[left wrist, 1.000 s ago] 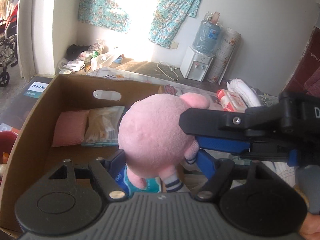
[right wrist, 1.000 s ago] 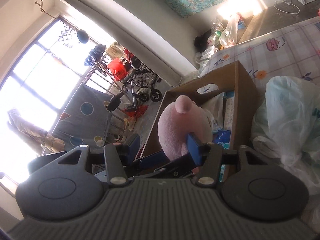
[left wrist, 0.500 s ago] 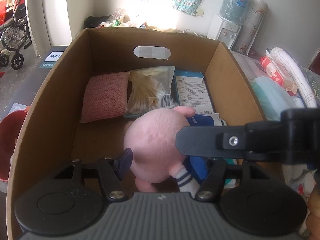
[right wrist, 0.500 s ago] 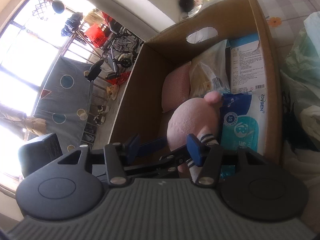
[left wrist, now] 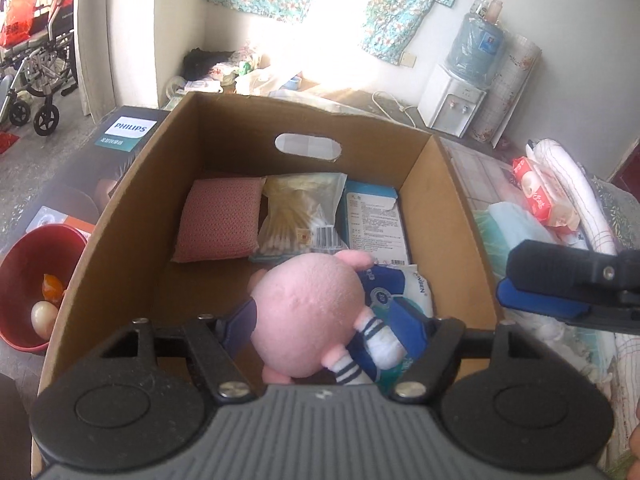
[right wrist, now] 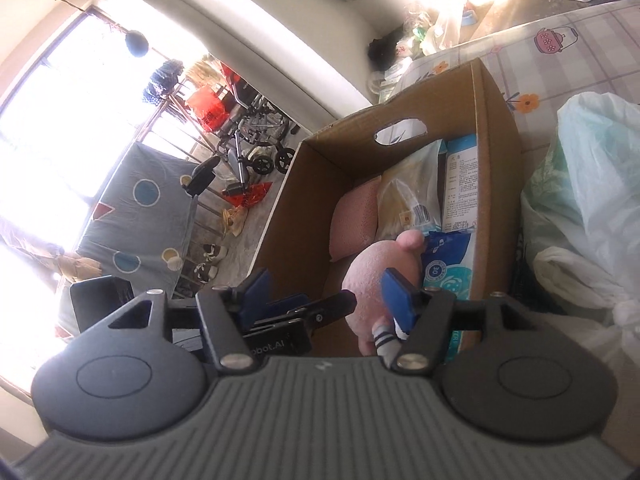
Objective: Organize soft objects
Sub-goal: 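Lower the pig into the box and open the right gripper, then move the right gripper to the blue-green towel and close on it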
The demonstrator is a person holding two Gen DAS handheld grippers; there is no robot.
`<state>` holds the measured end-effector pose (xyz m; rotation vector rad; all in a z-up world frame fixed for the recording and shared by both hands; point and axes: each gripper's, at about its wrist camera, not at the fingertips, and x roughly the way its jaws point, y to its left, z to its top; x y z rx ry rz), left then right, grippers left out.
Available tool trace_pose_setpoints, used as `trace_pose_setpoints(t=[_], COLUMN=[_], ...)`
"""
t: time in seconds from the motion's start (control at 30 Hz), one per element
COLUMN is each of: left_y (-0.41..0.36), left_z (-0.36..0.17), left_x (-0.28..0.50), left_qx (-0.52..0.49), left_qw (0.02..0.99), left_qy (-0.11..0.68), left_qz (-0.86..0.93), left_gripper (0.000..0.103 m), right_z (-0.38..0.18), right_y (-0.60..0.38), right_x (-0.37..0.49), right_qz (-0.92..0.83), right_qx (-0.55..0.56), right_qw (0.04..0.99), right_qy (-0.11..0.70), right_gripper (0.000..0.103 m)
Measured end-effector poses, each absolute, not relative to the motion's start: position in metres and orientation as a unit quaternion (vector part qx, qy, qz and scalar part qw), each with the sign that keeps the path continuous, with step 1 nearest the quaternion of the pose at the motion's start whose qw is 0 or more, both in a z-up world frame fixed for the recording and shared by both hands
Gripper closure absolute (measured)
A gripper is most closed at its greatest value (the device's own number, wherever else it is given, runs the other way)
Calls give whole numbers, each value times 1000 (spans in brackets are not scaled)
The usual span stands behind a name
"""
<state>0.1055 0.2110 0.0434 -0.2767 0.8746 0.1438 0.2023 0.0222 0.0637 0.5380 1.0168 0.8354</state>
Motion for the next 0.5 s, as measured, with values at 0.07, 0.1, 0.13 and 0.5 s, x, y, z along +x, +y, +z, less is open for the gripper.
trace_pose_setpoints(t=[0.07, 0.1, 0.13, 0.5], left_y=[194, 185, 176, 30], left_z=[57, 63, 67, 80], left_x=[103, 103, 102, 125], left_qx=[-121, -115, -111, -40], left_qw=[905, 909, 912, 919], left_qy=[405, 398, 394, 375], left_qz=[56, 47, 37, -112], left_gripper=[27, 27, 27, 27], right_z=[72, 75, 80, 87], right_y=[0, -11, -27, -226], right_x=[196, 193, 189, 170], right_qz=[381, 379, 374, 202], right_qx=[259, 263, 270, 281], right_qw=[764, 768, 774, 860], right_qy=[452, 445, 434, 375], right_gripper=[38, 37, 37, 33])
